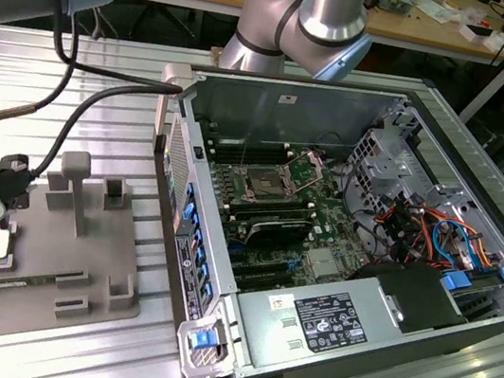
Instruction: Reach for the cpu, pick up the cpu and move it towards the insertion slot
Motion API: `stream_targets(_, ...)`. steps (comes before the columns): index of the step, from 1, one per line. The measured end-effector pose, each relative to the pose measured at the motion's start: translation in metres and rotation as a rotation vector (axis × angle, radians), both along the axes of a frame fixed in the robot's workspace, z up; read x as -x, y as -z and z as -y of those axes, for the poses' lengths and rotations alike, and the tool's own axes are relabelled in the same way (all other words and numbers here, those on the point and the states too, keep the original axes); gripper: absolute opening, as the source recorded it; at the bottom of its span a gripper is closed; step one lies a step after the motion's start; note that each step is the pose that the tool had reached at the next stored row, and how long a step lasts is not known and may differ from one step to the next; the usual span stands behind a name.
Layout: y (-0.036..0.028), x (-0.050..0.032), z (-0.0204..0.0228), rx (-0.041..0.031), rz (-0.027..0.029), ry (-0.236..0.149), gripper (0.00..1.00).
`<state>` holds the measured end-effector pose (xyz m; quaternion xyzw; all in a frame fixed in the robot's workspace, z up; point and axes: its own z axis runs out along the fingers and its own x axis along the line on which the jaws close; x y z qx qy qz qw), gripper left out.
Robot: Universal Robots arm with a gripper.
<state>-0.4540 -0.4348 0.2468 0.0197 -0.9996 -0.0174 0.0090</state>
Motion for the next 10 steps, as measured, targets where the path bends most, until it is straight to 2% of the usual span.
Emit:
stream_targets(6,0.0094,-0.0022,-0.0002,0.0018,0.0003,0.0,0.78)
stream_targets(10,0.0207,-0.0024,-0.0002,0.0052,0.0002,0.0,0.78)
